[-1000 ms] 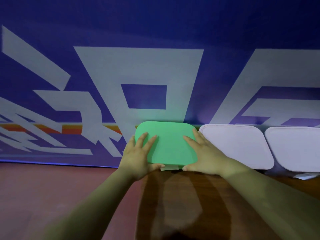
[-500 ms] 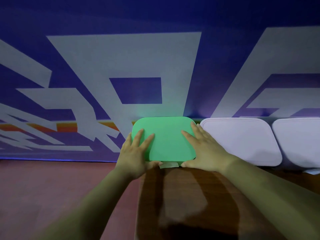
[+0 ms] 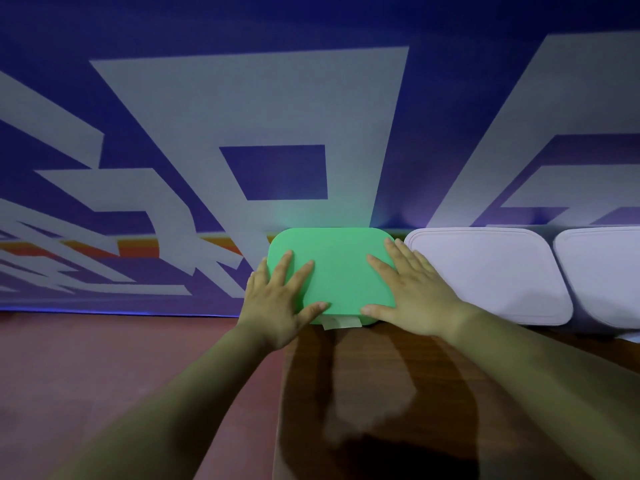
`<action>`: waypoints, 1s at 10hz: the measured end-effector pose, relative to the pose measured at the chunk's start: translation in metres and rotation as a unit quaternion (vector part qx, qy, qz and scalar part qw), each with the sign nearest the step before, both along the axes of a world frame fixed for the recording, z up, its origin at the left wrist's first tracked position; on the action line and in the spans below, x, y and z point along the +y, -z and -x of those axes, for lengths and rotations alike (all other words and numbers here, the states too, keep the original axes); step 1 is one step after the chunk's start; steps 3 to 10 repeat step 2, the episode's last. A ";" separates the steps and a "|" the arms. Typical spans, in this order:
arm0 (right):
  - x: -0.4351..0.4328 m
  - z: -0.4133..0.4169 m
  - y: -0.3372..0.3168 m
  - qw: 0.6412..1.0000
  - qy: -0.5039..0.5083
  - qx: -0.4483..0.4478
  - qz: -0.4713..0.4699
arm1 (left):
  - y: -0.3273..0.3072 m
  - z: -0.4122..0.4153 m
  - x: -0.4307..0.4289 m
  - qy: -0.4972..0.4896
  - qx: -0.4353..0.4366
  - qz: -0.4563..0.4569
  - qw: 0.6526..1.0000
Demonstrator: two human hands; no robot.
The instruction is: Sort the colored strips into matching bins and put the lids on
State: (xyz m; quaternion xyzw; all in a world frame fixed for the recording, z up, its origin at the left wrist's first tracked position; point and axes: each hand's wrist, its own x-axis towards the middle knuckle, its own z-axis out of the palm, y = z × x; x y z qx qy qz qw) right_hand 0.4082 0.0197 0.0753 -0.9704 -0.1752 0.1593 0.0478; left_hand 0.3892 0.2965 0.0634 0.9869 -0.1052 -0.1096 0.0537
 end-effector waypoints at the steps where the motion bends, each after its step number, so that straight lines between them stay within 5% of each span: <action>1: 0.000 0.000 -0.003 1.000 0.000 0.015 -0.008 | -0.006 -0.001 -0.001 -0.008 0.016 -0.005 1.000; 10: -0.001 -0.002 -0.017 0.999 0.011 0.034 -0.017 | -0.017 -0.002 -0.008 -0.017 0.040 -0.028 0.999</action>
